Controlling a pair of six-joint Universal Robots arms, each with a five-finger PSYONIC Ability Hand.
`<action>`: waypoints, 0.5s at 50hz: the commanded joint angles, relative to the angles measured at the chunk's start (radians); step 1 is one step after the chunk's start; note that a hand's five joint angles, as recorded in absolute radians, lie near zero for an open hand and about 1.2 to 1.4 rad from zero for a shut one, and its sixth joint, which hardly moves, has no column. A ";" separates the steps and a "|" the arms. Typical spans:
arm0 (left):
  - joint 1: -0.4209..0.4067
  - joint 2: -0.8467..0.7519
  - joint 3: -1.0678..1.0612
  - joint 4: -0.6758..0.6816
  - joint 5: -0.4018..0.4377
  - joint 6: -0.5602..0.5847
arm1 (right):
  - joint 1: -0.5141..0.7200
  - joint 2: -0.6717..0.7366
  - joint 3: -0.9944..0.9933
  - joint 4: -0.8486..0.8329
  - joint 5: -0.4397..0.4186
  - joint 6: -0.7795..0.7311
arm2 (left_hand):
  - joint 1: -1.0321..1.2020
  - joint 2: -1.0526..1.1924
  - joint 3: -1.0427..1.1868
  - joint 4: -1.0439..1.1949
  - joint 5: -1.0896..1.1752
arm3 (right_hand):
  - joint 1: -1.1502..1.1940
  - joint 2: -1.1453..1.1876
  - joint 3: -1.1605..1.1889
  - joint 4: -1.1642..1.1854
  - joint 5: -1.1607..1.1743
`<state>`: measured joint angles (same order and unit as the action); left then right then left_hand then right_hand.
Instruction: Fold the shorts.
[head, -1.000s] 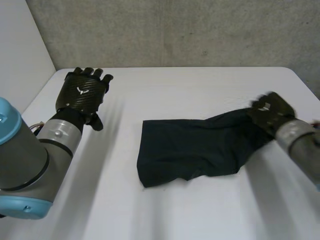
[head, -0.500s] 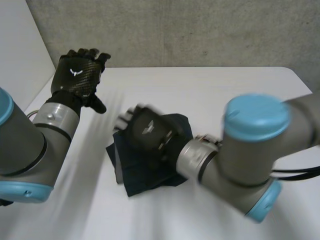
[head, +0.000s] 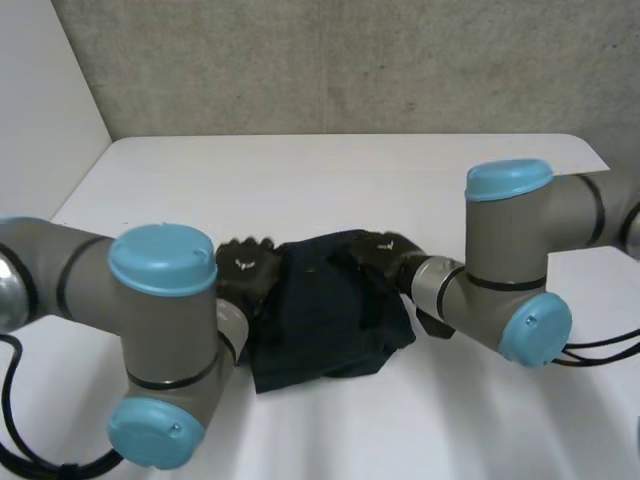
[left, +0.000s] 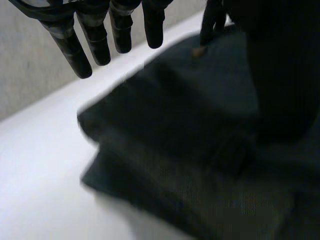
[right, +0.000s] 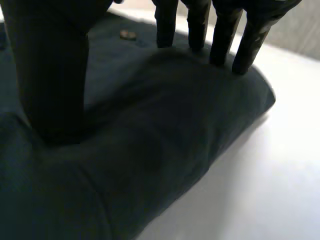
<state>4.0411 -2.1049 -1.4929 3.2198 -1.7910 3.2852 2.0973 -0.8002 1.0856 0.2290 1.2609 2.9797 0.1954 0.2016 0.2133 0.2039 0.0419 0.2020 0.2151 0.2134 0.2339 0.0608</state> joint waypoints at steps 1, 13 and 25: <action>0.006 -0.064 0.006 -0.090 -0.031 0.001 | 0.001 0.019 0.026 0.009 0.081 -0.113 | 0.024 0.018 0.006 0.015 0.003 | -0.027 -0.041 -0.039 -0.059 -0.061; 0.012 -0.017 0.048 -0.115 0.057 0.005 | 0.001 -0.123 0.160 -0.144 0.112 -0.153 | 0.030 0.024 0.012 0.021 0.009 | -0.027 -0.041 -0.039 -0.059 -0.061; 0.150 0.302 0.287 -0.265 0.125 -0.007 | -0.037 -0.474 0.177 -0.234 0.297 0.039 | 0.009 0.003 -0.009 0.001 -0.012 | -0.027 -0.041 -0.039 -0.059 -0.061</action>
<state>4.0920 -1.9516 -1.3461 3.0652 -1.6825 3.2873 2.0840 -1.1312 1.2782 -0.0028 1.4336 2.9322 0.1923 0.2000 0.2132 0.2039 0.0420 0.1466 0.2087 0.1935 0.2256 0.0515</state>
